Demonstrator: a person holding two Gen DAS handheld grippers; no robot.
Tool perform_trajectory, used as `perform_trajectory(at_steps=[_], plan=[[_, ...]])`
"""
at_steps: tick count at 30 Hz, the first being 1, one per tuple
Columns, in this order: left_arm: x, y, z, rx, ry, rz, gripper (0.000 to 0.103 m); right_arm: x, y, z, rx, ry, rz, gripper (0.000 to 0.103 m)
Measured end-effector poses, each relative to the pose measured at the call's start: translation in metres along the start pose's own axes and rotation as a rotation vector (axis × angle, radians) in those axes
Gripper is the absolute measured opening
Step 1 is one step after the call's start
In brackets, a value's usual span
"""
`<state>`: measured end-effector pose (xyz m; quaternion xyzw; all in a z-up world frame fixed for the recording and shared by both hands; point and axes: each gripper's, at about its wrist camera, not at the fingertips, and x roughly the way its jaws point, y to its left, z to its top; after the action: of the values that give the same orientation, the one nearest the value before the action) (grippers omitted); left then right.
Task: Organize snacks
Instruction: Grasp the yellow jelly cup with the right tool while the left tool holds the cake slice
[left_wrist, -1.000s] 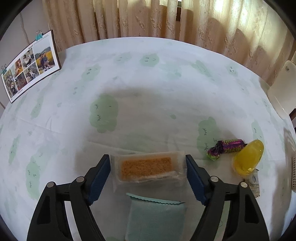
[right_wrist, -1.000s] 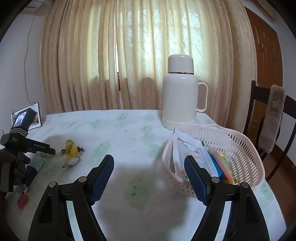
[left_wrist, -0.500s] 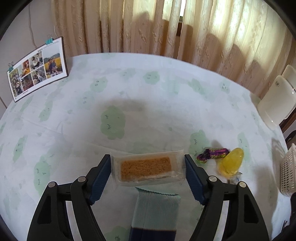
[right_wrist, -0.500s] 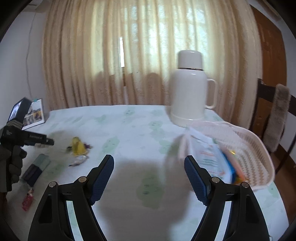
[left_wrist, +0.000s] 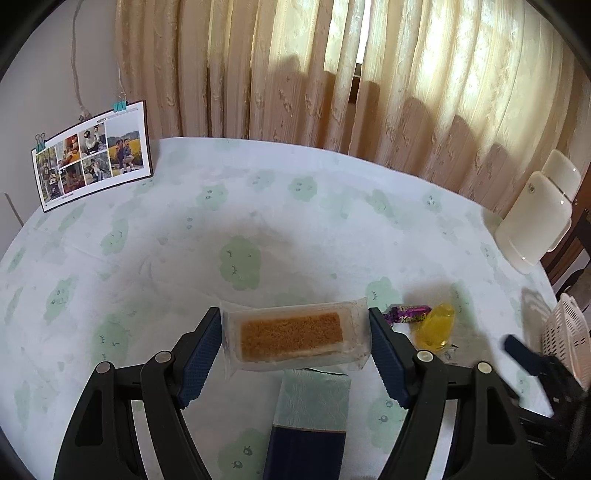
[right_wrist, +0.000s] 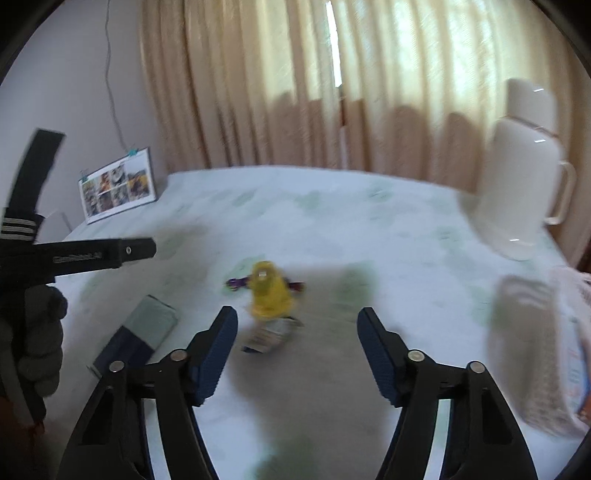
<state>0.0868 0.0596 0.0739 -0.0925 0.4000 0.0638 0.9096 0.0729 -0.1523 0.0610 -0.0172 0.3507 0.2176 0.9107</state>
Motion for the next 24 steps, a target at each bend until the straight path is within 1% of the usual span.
perform_trajectory(at_steps=[4,8,10,14,18,24], plan=[[-0.004,0.002,0.0,-0.012,-0.004,-0.011,0.073,0.028,0.012,0.009,-0.019,0.042,0.014,0.058],[-0.005,0.003,0.0,-0.016,-0.003,-0.018,0.073,0.053,0.017,0.018,-0.027,0.078,-0.008,0.053],[-0.006,0.003,-0.001,-0.018,-0.003,-0.021,0.073,0.067,0.016,0.021,-0.022,0.104,-0.025,0.044],[-0.006,0.004,-0.001,-0.019,-0.001,-0.023,0.073,0.086,0.011,0.023,0.006,0.145,-0.02,0.037],[-0.004,0.003,-0.001,-0.017,0.003,-0.023,0.073,0.089,0.01,0.022,0.014,0.153,-0.014,0.036],[-0.004,0.001,-0.002,-0.009,0.003,-0.024,0.073,0.076,0.007,0.019,0.047,0.121,-0.002,0.035]])
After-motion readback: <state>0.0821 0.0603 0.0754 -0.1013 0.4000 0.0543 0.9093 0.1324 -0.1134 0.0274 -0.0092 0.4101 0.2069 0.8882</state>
